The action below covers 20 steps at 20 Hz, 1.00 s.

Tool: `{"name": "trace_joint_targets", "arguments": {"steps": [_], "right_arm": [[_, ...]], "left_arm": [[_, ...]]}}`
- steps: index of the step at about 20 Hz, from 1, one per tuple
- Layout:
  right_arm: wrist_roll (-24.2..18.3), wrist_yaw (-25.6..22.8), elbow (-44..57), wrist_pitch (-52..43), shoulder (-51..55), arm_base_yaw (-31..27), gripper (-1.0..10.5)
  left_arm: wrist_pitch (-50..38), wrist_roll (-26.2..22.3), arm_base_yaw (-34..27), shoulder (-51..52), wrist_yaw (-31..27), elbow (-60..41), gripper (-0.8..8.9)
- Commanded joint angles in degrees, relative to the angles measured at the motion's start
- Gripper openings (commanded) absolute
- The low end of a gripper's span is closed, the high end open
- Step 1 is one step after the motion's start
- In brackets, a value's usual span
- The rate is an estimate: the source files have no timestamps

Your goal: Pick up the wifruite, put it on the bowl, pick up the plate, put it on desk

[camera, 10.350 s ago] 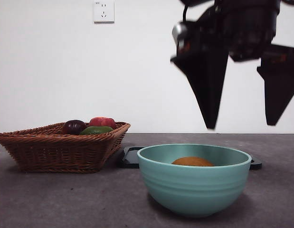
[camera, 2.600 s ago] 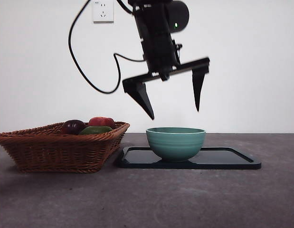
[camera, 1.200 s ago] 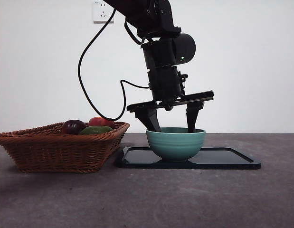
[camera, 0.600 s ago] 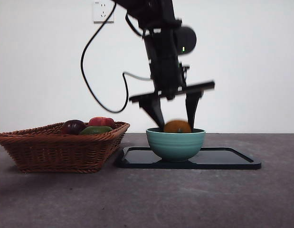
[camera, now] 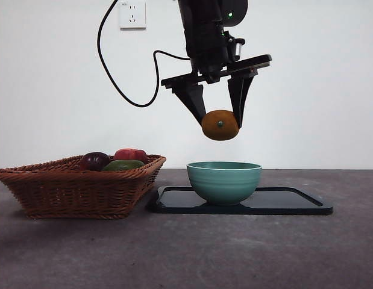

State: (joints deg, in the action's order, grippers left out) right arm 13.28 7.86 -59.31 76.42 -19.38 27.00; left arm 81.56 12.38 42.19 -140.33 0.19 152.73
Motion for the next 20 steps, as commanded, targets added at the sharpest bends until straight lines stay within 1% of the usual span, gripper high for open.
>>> {"name": "trace_joint_targets", "arguments": {"steps": [1,6,8,14,18,20], "right_arm": [[-0.48,-0.35,-0.59,-1.38,0.07,0.35,5.6],[-0.44,-0.57,-0.59,-1.38,0.07,0.33,5.6],[-0.37,-0.55,-0.59,-1.38,0.07,0.33,5.6],[-0.17,-0.57,-0.59,-1.42,0.07,0.33,5.6],[-0.22,-0.59,-0.59,-2.01,0.07,0.33,5.6],[-0.20,-0.55,-0.59,-3.08,0.07,0.35,5.6]], "left_arm": [[3.48,-1.81,1.51,1.62,0.02,1.20,2.17],[3.69,-1.90,2.23,7.98,0.28,-0.68,2.17],[3.69,-1.88,2.08,11.96,0.28,-3.91,2.17],[3.67,-2.73,0.59,26.97,-0.37,-23.56,2.17],[3.67,-2.29,-1.95,35.26,-0.98,-36.26,2.16],[3.65,-1.16,-3.19,39.12,-4.52,-42.03,2.16]]}}
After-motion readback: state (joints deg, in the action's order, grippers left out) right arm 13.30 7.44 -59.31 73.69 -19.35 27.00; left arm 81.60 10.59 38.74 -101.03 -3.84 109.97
